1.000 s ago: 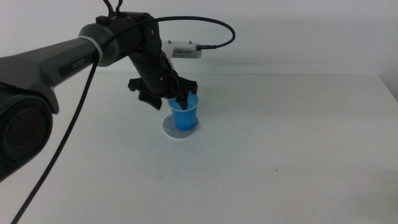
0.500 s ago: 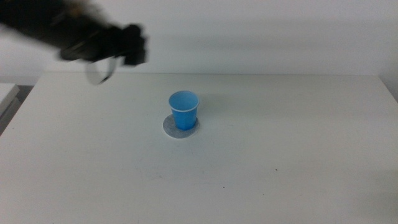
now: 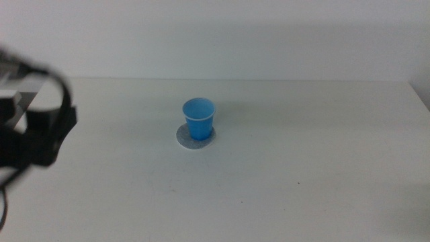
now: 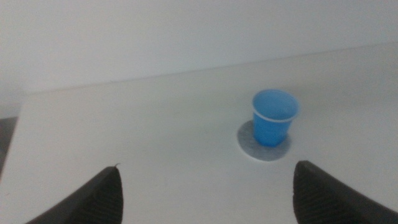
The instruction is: Place an empty cup on a cup mat.
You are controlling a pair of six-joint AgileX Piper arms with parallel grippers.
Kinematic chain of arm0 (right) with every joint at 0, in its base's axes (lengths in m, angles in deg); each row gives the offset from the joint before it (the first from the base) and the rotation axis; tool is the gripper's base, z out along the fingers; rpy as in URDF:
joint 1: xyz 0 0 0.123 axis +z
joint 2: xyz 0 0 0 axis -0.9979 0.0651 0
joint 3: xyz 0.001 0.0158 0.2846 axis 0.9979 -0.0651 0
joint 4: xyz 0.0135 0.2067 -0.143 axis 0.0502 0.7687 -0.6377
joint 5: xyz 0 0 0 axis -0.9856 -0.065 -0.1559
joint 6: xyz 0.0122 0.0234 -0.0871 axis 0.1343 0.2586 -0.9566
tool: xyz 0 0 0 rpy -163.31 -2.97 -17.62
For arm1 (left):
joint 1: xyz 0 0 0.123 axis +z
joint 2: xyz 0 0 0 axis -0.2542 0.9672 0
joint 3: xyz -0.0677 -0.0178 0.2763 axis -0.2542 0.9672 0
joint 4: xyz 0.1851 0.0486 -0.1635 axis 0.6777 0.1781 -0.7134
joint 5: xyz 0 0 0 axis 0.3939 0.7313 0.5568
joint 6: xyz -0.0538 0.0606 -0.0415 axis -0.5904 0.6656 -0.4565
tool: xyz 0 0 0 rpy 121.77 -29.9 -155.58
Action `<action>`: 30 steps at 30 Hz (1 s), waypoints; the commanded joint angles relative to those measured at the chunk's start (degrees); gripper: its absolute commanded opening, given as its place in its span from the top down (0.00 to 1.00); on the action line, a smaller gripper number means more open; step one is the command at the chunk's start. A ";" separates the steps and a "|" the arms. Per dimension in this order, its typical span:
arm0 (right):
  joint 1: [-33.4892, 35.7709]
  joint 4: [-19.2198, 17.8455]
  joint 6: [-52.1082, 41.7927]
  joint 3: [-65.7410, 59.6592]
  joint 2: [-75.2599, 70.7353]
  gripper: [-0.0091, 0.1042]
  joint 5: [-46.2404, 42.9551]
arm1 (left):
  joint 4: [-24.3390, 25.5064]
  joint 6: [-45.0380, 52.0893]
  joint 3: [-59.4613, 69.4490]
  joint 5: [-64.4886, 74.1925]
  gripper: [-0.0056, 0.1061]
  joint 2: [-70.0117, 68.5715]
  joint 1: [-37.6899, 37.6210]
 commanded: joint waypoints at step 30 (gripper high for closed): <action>0.12 -0.39 -0.23 -0.19 -0.28 0.10 -0.38 | -11.29 5.79 38.39 -14.94 0.11 -40.86 16.13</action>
